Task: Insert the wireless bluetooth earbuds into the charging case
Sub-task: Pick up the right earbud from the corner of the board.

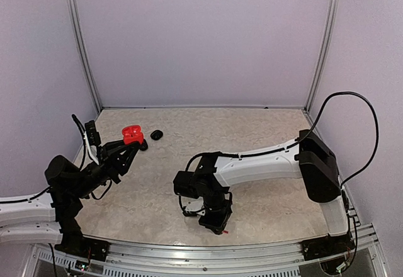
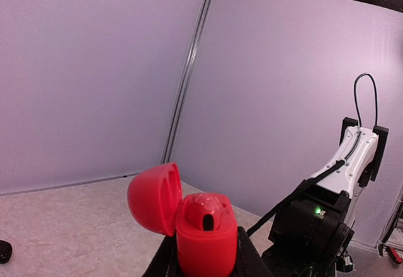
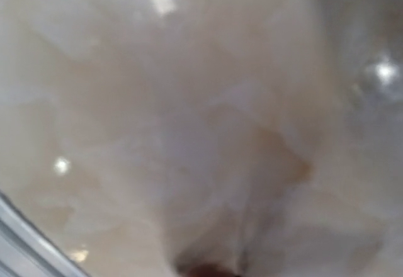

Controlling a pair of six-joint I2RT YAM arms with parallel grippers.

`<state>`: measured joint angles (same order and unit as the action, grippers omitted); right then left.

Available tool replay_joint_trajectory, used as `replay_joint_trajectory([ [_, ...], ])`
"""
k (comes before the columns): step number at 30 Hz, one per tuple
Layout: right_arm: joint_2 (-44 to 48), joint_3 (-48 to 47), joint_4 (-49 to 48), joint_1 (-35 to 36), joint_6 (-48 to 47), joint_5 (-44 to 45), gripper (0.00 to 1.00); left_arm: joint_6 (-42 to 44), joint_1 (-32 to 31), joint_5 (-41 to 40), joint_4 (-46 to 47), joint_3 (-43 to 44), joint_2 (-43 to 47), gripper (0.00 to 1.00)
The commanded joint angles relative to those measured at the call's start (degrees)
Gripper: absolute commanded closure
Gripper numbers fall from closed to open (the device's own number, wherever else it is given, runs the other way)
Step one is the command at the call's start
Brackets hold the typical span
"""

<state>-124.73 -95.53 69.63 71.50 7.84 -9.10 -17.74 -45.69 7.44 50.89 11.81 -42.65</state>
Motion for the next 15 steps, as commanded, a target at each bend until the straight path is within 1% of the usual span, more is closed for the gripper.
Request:
replay_joint_trajectory([
  [1,-1.92,-1.25,3.82,1.24,0.64,2.04,0.76,0.90,0.25,0.36,0.62,-0.71,0.81,1.00],
  [6,-2.40,-1.85,5.18,2.08,1.09,3.67,0.71,0.86,0.10,0.60,0.69,-0.74,0.56,1.00],
  [11,-2.70,-2.46,4.74,2.54,1.30,3.75,0.76,0.95,0.08,0.61,0.72,-0.83,0.51,1.00],
  [13,-2.85,-2.47,4.52,2.57,1.31,3.75,0.77,0.95,-0.01,0.55,0.70,-0.83,0.45,1.00],
  [15,-3.09,-2.70,4.38,2.64,1.33,3.75,0.75,0.91,-0.01,0.63,0.62,-0.83,0.46,1.00],
])
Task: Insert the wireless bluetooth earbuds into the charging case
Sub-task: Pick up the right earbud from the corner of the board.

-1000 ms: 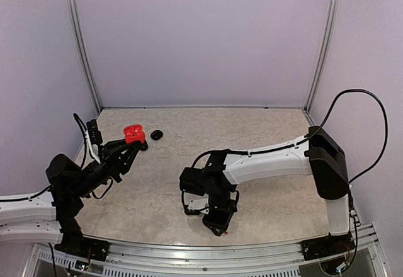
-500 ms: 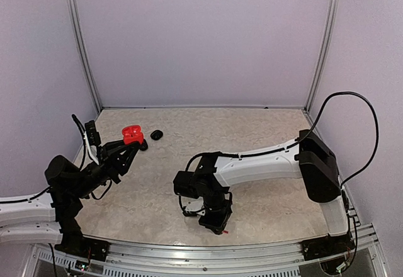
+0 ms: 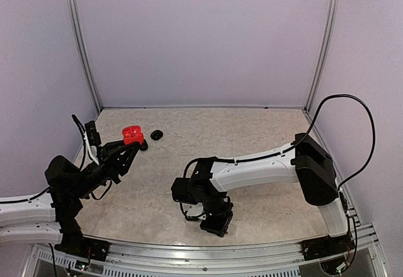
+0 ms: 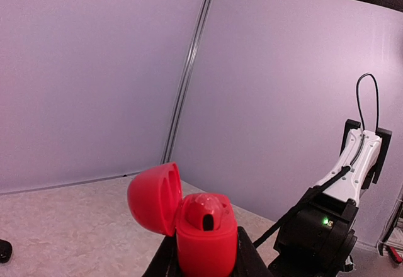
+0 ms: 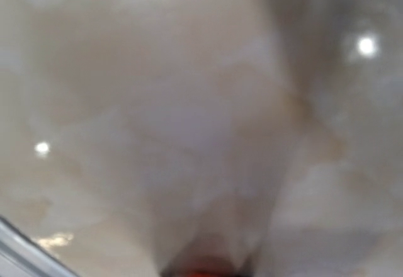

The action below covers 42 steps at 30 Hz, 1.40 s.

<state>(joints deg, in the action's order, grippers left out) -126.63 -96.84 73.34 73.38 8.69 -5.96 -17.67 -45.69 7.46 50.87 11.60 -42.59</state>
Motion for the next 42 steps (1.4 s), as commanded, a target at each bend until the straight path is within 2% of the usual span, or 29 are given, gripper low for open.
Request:
replay_joint_trajectory([
  [1,-1.21,-1.61,0.71,0.80,0.49,0.66,0.73,0.80,-0.09,0.62,0.63,-0.61,0.27,1.00],
  [11,-2.08,-3.40,1.66,0.78,-0.08,1.59,0.71,1.15,-0.27,0.50,0.46,-0.66,0.49,1.00],
  [27,-0.58,-3.02,1.22,0.69,-1.11,2.22,0.84,1.15,-0.33,0.42,0.24,-0.53,0.39,1.00],
  [36,9.17,-1.51,-8.82,-1.20,-1.38,4.86,0.88,1.37,-0.31,0.74,0.74,0.02,-1.28,1.00],
  [42,20.32,2.43,-21.51,-3.34,-4.36,7.36,0.89,1.51,-0.30,2.40,1.36,1.52,-3.97,1.00],
])
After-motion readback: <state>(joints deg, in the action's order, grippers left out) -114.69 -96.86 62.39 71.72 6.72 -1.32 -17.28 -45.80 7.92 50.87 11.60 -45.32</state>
